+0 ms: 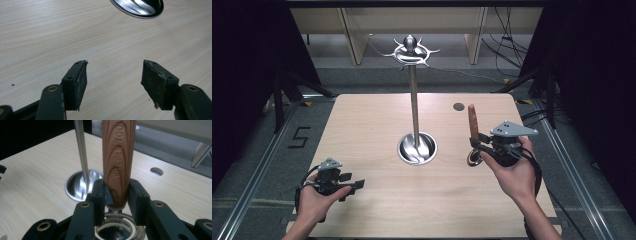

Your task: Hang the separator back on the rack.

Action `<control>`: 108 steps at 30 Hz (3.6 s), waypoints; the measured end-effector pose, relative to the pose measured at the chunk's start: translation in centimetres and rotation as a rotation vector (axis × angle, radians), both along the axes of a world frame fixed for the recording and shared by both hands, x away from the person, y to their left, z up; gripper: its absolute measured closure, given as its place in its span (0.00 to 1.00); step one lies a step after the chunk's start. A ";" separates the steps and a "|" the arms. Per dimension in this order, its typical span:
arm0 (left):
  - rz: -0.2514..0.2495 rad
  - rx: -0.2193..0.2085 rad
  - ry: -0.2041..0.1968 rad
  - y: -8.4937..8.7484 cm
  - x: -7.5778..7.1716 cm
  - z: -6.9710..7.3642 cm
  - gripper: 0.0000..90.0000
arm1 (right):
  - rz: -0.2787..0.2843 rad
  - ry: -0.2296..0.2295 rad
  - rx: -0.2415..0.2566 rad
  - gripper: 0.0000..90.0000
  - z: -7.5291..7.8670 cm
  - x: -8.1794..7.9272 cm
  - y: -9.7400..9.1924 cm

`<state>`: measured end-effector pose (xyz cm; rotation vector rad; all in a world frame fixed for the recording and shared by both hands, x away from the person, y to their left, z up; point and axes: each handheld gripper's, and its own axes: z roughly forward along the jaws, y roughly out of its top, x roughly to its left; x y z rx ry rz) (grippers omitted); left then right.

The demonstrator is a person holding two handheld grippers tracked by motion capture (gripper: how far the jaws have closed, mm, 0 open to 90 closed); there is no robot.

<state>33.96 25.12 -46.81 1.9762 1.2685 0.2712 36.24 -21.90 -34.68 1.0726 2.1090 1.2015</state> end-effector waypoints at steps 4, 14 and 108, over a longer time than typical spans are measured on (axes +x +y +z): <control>-0.001 0.000 0.002 0.0 0.0 0.0 0.41 | 0.016 -0.005 -0.009 0.77 0.3 0.1 0.2; -0.001 -0.001 0.001 0.0 0.0 0.0 0.40 | 0.018 -0.018 0.006 0.77 1.2 0.3 1.0; -0.019 -0.002 0.007 0.2 0.1 0.1 0.41 | 0.125 -0.143 0.034 0.77 6.5 3.6 5.3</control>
